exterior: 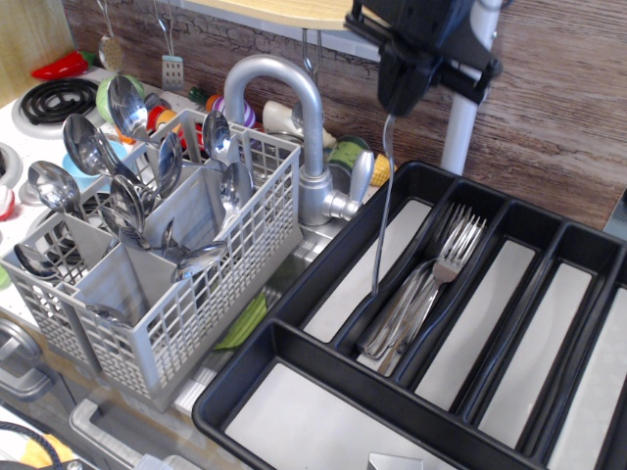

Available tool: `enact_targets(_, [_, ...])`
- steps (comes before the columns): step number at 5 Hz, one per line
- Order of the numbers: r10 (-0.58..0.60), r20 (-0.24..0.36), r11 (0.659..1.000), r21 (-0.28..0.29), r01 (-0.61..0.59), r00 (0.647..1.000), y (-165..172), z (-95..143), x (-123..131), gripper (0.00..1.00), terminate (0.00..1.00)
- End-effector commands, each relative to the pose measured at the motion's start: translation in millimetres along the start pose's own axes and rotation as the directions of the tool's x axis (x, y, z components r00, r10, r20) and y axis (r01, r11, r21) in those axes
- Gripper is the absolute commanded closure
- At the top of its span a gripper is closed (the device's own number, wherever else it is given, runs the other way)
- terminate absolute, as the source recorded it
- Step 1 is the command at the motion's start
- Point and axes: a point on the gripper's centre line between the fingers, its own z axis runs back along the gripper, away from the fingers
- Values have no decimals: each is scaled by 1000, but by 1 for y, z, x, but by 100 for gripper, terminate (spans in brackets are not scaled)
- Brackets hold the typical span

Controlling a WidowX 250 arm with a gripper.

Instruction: Put fork from basket to tray

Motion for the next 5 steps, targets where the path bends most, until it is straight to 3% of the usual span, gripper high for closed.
enact_targets(1, [-44,3,998,-42,44,999,-1,-22,-8,100,0])
enact_targets(3, [-80,69,995,-48,84,994,-5,-58,-17,100,0])
enact_targets(4, [-59,90,994,-86,66,994,-9,-63,-20,100,0])
enact_targets(5, [-59,90,994,-86,66,994,-9,-63,-20,0,100])
